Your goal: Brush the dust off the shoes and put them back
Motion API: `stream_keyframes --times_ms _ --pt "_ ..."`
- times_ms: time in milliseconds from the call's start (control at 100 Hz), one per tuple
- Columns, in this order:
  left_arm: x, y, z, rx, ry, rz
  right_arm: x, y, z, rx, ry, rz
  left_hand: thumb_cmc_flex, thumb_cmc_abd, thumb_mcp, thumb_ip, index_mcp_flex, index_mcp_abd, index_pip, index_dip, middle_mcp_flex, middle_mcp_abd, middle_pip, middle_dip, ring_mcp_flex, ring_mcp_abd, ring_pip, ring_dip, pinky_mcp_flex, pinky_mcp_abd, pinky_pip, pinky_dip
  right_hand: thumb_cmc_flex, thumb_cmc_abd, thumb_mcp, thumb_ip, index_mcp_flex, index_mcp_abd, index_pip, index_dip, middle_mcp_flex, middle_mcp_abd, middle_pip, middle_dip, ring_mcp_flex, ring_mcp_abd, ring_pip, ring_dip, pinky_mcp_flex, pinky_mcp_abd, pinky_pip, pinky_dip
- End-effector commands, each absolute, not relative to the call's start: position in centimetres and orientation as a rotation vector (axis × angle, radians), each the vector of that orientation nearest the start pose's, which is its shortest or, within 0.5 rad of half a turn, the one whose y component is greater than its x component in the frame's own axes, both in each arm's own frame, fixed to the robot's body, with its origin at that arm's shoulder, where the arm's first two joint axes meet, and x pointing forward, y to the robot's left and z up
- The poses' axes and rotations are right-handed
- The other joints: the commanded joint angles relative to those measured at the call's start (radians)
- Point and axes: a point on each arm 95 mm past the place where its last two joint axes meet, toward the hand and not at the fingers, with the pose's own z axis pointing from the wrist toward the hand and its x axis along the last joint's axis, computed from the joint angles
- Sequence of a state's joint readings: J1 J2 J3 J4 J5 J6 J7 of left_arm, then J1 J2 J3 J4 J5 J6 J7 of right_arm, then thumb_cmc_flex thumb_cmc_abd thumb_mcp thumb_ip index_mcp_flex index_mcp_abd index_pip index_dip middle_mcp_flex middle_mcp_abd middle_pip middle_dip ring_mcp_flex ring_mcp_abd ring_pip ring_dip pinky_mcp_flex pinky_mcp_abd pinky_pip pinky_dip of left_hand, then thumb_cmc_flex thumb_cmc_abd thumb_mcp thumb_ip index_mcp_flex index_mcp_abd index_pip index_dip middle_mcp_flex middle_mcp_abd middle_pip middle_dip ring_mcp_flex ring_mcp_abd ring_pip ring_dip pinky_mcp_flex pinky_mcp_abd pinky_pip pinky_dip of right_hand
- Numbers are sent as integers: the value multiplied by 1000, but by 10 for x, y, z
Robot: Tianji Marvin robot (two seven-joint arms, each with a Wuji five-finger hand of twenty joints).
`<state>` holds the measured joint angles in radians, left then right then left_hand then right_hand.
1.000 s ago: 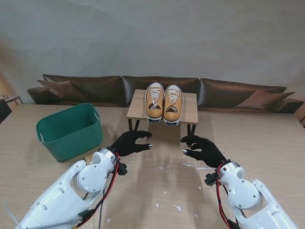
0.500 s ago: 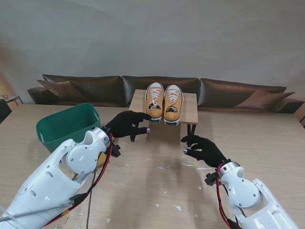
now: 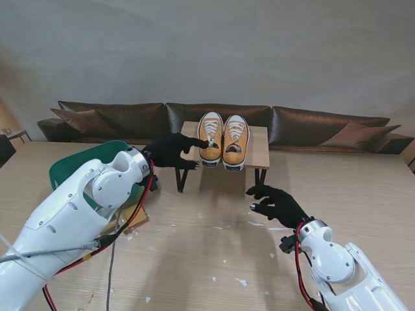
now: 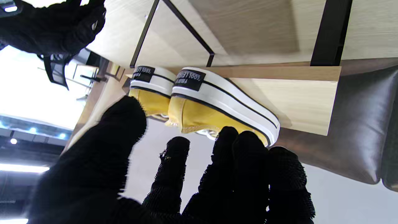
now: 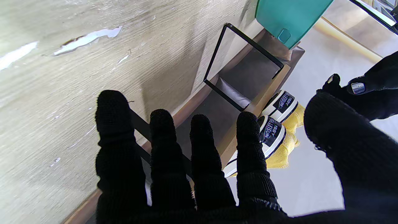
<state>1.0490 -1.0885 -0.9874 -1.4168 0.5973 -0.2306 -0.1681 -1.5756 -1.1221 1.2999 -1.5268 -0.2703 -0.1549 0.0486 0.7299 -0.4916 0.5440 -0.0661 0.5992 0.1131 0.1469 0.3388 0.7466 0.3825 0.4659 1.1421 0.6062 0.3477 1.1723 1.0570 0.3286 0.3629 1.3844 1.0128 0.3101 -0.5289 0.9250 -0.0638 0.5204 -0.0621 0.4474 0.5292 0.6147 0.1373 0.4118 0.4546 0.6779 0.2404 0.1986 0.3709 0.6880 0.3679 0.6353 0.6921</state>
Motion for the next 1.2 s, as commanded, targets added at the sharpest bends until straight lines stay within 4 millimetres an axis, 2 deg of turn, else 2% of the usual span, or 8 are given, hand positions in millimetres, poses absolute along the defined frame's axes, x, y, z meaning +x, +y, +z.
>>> stream_keyframes --times_ms 0,80,370,720,920,1040,1120,1190 --pt "510 -56 -208 -1104 1694 -1849 403 -22 -337 -2139 -1266 -2248 -32 -41 24 -13 -31 -26 3 8 -50 -16 79 76 56 -39 102 39 29 -44 76 54 -36 20 -2 9 -35 -7 2 -7 8 -2 -4 -16 20 4 7 11 -384 15 3 13" --pt "513 -58 -210 -1092 1725 -1809 404 -22 -337 -2143 -1264 -2245 -51 -55 27 -13 -46 -10 2 14 -79 -25 120 96 56 -62 130 45 33 -59 80 68 -36 21 -3 9 -35 -6 3 -7 8 0 -4 -16 19 5 7 11 -384 16 4 13" --pt "531 -67 -219 -1062 1736 -1751 406 -21 -340 -2152 -1266 -2234 -66 -54 32 -13 -72 -2 -6 20 -108 -28 132 86 46 -62 127 40 10 -60 66 73 -36 24 -3 9 -34 -6 4 -7 9 -2 -3 -15 21 5 8 12 -385 16 5 13" --pt "543 -78 -233 -1093 1776 -1753 407 -22 -341 -2170 -1255 -2222 -53 -62 54 -15 23 -28 61 67 -114 -28 116 57 34 -52 90 25 -24 -52 26 58 -34 25 -2 9 -27 -1 7 -8 15 3 -3 -15 23 8 8 12 -384 17 5 12" --pt "547 -82 -243 -1109 1782 -1742 408 -22 -342 -2176 -1255 -2217 -42 -84 107 -23 104 -19 202 221 -114 -27 127 55 36 -58 84 20 -23 -58 27 45 -32 27 0 10 -25 2 8 -8 18 2 -2 -15 23 7 8 12 -385 17 4 11" --pt "548 -85 -249 -1105 1787 -1725 409 -22 -343 -2181 -1253 -2212 -33 -107 151 -33 134 -8 349 360 -107 -31 162 81 40 -71 95 19 -21 -64 31 42 -32 28 0 9 -25 4 9 -9 20 4 -2 -15 24 7 8 12 -384 18 4 10" --pt "549 -87 -253 -1103 1790 -1715 409 -22 -343 -2184 -1252 -2209 10 -140 126 -84 132 -14 461 487 -104 -34 183 99 43 -76 107 22 -21 -69 34 44 -32 29 1 9 -25 7 9 -9 20 5 -2 -15 24 8 8 12 -385 18 4 10" --pt "549 -89 -256 -1104 1800 -1700 409 -22 -343 -2186 -1252 -2207 29 -154 101 -100 141 -14 540 540 -100 -36 205 116 48 -82 121 26 -17 -74 38 48 -32 30 1 9 -24 10 10 -9 21 5 -2 -15 25 8 8 12 -384 18 4 10"
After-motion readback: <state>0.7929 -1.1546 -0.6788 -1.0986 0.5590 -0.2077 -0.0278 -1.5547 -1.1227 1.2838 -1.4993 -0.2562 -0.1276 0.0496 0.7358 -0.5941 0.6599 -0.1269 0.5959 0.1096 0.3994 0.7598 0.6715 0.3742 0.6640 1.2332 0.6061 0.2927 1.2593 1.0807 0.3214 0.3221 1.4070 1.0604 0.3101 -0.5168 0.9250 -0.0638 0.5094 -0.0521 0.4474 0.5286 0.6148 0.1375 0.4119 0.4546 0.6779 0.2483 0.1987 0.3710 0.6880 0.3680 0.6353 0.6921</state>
